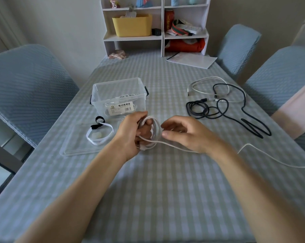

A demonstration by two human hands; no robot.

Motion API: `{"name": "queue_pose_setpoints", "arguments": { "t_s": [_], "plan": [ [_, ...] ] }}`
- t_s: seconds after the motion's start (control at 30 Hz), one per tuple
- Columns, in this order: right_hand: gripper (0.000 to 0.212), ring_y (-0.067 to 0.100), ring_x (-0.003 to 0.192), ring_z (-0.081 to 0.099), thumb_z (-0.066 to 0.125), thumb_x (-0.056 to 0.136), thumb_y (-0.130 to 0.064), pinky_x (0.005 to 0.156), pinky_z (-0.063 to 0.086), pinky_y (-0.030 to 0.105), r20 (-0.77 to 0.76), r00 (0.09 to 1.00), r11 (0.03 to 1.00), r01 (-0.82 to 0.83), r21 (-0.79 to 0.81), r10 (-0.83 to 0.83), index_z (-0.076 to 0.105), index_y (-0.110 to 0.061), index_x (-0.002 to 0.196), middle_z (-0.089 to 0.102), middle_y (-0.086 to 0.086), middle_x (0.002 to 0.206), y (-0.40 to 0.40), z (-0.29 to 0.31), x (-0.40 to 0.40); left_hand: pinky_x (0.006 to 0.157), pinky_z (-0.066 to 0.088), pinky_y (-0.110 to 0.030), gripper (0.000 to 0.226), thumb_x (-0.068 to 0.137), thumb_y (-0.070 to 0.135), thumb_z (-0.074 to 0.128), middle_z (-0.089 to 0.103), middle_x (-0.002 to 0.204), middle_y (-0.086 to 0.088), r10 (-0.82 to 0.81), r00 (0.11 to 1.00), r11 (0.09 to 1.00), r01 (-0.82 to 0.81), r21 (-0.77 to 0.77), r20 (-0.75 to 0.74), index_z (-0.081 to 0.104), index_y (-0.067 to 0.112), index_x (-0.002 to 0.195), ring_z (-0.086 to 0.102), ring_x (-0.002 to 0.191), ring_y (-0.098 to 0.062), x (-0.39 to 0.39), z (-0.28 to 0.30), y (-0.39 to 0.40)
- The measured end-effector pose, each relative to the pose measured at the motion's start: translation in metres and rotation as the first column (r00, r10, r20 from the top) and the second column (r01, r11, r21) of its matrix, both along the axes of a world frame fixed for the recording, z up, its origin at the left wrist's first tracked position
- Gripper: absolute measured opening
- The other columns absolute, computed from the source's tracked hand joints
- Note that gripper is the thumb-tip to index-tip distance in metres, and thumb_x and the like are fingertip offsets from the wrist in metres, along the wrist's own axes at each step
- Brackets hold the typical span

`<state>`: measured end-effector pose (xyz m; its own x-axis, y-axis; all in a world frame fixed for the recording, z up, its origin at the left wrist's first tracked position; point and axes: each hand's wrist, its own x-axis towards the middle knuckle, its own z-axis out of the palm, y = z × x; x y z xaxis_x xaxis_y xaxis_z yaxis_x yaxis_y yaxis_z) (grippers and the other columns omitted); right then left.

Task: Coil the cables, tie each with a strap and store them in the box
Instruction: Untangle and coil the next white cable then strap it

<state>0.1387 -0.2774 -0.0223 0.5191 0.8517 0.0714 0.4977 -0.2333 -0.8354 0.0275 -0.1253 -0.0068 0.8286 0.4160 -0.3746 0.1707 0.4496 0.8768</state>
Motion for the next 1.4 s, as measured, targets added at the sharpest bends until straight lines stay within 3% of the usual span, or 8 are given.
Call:
{"name": "queue_pose_setpoints", "arguments": {
  "t_s": [0.23, 0.5, 0.7, 0.9, 1.03, 1.13, 1.23, 1.4],
  "plan": [
    [0.038, 0.007, 0.103, 0.068, 0.074, 0.082, -0.032, 0.097, 0.052, 0.038, -0.132, 0.99, 0.999, -0.033, 0.037, 0.038, 0.067, -0.023, 0.118, 0.073, -0.007, 0.108, 0.008, -0.004, -0.007, 0.044, 0.008, -0.024, 0.037, 0.092, 0.032, 0.042, 0.018, 0.036, 0.005, -0.246, 0.967, 0.965, 0.25, -0.075, 0.067, 0.044, 0.016, 0.059, 0.015, 0.033, -0.009, -0.004, -0.006, -0.002],
    [0.008, 0.014, 0.056, 0.065, 0.065, 0.093, -0.013, 0.056, 0.051, 0.028, -0.195, 0.978, 0.997, 0.077, 0.006, -0.075, 0.073, -0.013, 0.091, 0.07, 0.008, 0.07, 0.014, -0.003, -0.011, 0.047, 0.03, -0.024, 0.032, 0.095, 0.029, 0.051, 0.032, 0.046, 0.003, -0.241, 0.97, 0.968, 0.242, 0.067, -0.022, 0.056, 0.014, 0.067, 0.027, 0.041, -0.011, -0.005, -0.005, 0.0],
    [0.008, 0.022, 0.065, 0.073, 0.067, 0.088, 0.002, 0.056, 0.055, 0.021, -0.526, 0.818, 0.951, 0.305, 0.056, -0.232, 0.074, 0.001, 0.091, 0.074, 0.016, 0.074, 0.014, -0.003, -0.004, 0.072, 0.051, -0.035, 0.014, 0.092, 0.011, 0.061, 0.067, 0.081, -0.012, -0.086, 0.988, 0.97, 0.053, 0.237, 0.132, 0.069, 0.0, 0.092, 0.063, 0.074, -0.023, 0.0, -0.013, -0.002],
    [0.004, 0.02, 0.055, 0.071, 0.065, 0.087, 0.008, 0.052, 0.057, 0.022, -0.734, 0.598, 0.856, 0.516, 0.044, -0.323, 0.068, 0.008, 0.085, 0.071, 0.016, 0.063, 0.015, 0.003, 0.004, 0.094, 0.052, -0.04, 0.059, 0.066, 0.048, 0.077, 0.073, 0.109, -0.002, 0.051, 0.993, 0.928, -0.088, 0.362, 0.109, 0.067, 0.018, 0.116, 0.069, 0.105, -0.02, -0.004, -0.018, 0.01],
    [0.009, 0.015, 0.051, 0.069, 0.059, 0.089, 0.011, 0.048, 0.053, 0.017, -0.852, 0.441, 0.801, 0.597, 0.044, -0.282, 0.063, 0.007, 0.082, 0.069, 0.013, 0.058, 0.009, 0.009, 0.009, 0.079, 0.057, -0.033, 0.066, 0.07, 0.041, 0.084, 0.073, 0.104, 0.007, 0.05, 0.999, 0.843, -0.052, 0.536, 0.017, 0.061, 0.018, 0.127, 0.07, 0.088, -0.008, -0.006, -0.02, -0.001],
    [0.01, 0.015, 0.052, 0.07, 0.058, 0.091, 0.01, 0.049, 0.053, 0.016, -0.888, 0.388, 0.792, 0.609, 0.046, -0.247, 0.062, 0.007, 0.082, 0.07, 0.013, 0.06, 0.008, 0.011, 0.009, 0.067, 0.047, -0.018, 0.049, 0.086, 0.044, 0.073, 0.071, 0.088, 0.021, 0.051, 0.997, 0.627, 0.012, 0.779, -0.056, 0.064, 0.017, 0.125, 0.063, 0.065, 0.003, 0.001, -0.027, -0.011],
    [0.009, 0.015, 0.054, 0.07, 0.059, 0.09, 0.009, 0.051, 0.055, 0.018, -0.881, 0.407, 0.813, 0.58, 0.044, -0.243, 0.064, 0.008, 0.083, 0.071, 0.015, 0.063, 0.009, 0.013, 0.006, 0.062, 0.044, -0.022, 0.041, 0.094, 0.056, 0.054, 0.062, 0.064, 0.022, -0.025, 0.998, 0.537, 0.067, 0.841, -0.063, 0.069, 0.02, 0.106, 0.056, 0.058, 0.002, 0.004, -0.029, -0.018],
    [0.009, 0.017, 0.056, 0.072, 0.061, 0.091, 0.005, 0.049, 0.053, 0.02, -0.798, 0.533, 0.855, 0.517, 0.045, -0.28, 0.068, 0.006, 0.085, 0.073, 0.013, 0.068, 0.014, 0.012, -0.007, 0.072, 0.051, -0.043, 0.047, 0.1, 0.046, 0.041, 0.068, 0.085, -0.014, 0.042, 0.992, 0.636, -0.118, 0.763, 0.118, 0.061, 0.004, 0.098, 0.065, 0.078, -0.028, 0.011, -0.032, -0.023]
  ]
}}
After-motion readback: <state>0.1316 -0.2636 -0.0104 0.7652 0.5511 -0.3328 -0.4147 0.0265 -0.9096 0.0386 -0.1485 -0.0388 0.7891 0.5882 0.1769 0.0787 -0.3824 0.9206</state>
